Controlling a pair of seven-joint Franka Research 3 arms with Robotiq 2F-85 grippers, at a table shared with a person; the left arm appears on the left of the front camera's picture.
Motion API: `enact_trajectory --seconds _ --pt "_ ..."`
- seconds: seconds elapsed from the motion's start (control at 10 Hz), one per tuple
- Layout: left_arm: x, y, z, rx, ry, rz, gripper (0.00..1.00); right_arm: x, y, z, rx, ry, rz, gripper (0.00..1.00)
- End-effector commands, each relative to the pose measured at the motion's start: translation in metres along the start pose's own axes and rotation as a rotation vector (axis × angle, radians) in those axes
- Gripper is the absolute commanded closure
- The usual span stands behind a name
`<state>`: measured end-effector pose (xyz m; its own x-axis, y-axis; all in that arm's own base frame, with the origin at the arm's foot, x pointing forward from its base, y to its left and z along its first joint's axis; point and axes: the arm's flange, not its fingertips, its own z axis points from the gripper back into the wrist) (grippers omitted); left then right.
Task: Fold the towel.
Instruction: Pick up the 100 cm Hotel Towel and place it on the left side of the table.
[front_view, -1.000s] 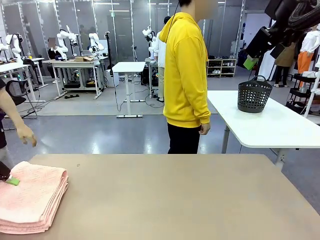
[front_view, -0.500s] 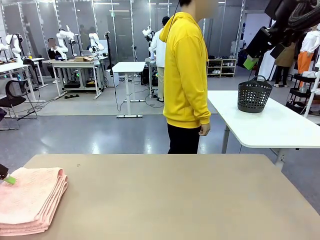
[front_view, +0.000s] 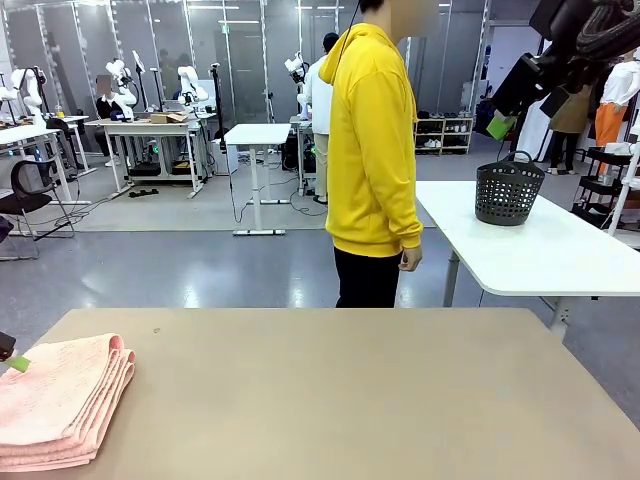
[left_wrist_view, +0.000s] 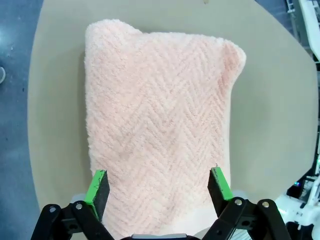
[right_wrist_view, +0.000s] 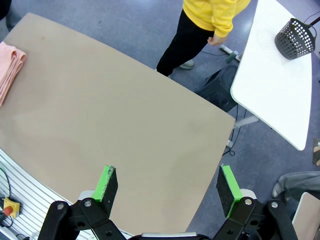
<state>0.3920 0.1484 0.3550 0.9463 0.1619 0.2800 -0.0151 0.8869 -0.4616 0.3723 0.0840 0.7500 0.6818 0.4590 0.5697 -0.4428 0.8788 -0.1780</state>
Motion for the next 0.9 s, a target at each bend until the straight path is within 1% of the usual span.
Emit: enact_trajectory --seconds 0.0,0.8 --pt "0.0058 0.0084 -0.0009 0.003 0.008 0.006 0.00 -0.0007 -0.0001 0.0005 -0.007 0.005 -0.001 0.00" --pt "0.0058 0.0084 -0.0009 0.003 0.008 0.006 0.00 -0.0007 -0.0001 0.0005 -0.007 0.005 -0.001 0.00"
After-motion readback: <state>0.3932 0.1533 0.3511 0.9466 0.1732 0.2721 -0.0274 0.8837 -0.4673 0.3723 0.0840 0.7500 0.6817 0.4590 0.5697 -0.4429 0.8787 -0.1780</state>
